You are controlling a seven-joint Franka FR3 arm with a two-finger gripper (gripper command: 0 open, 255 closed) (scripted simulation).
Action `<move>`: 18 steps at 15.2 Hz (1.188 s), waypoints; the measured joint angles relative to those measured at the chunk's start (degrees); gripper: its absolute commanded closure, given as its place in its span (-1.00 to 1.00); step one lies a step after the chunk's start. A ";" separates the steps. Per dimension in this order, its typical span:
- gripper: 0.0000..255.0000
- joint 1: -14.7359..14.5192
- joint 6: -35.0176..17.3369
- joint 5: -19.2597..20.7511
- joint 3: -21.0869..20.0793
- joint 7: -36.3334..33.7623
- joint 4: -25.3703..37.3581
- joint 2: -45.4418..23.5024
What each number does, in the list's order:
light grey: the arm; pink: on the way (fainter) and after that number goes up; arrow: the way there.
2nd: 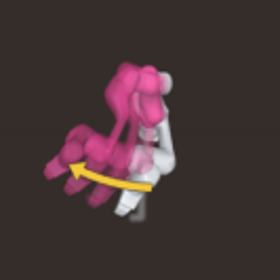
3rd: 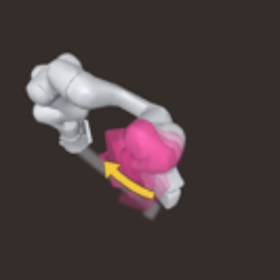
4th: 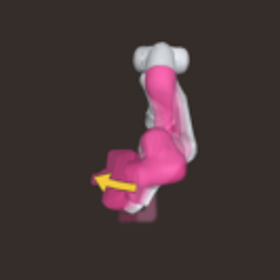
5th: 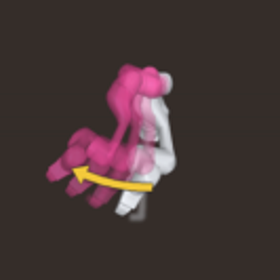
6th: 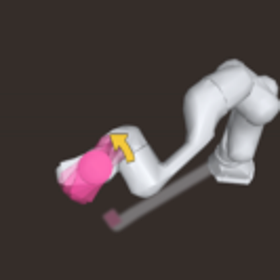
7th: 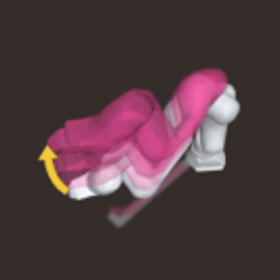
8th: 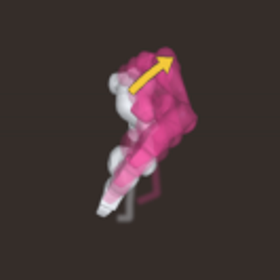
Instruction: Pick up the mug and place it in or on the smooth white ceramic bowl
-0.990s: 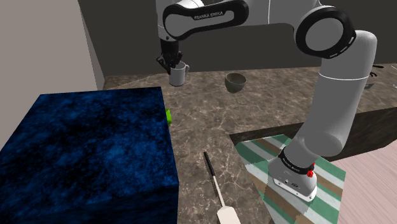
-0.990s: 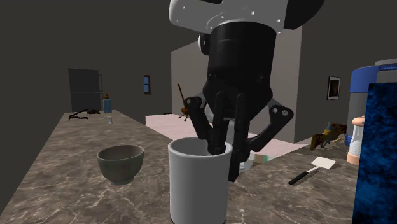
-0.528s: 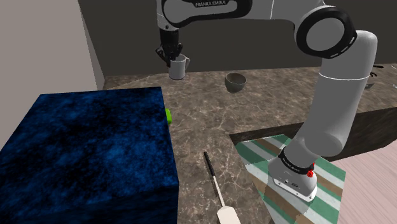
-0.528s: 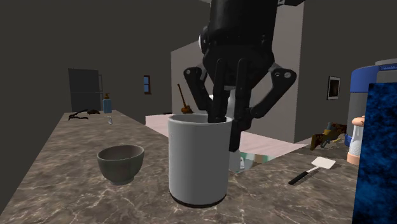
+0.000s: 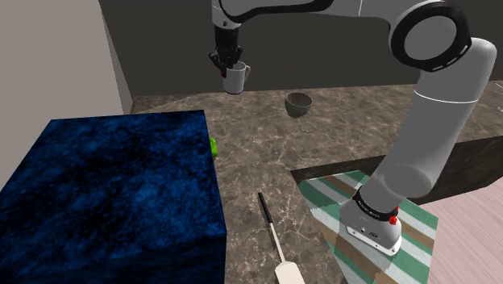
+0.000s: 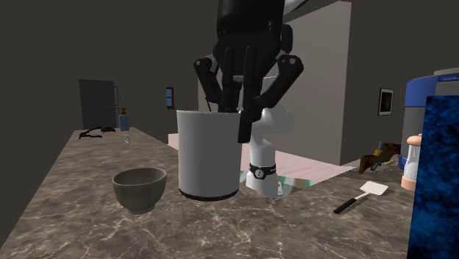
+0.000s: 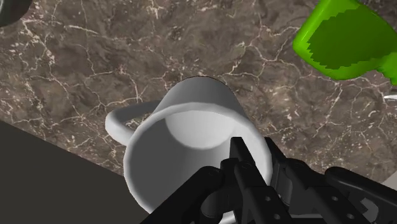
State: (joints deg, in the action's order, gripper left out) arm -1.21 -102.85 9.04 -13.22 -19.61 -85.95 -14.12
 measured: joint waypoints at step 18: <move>1.00 12.24 -4.71 -5.31 10.44 22.92 -24.63 22.27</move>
State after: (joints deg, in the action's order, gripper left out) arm 11.03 -107.56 3.73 -2.78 3.31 -110.57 8.15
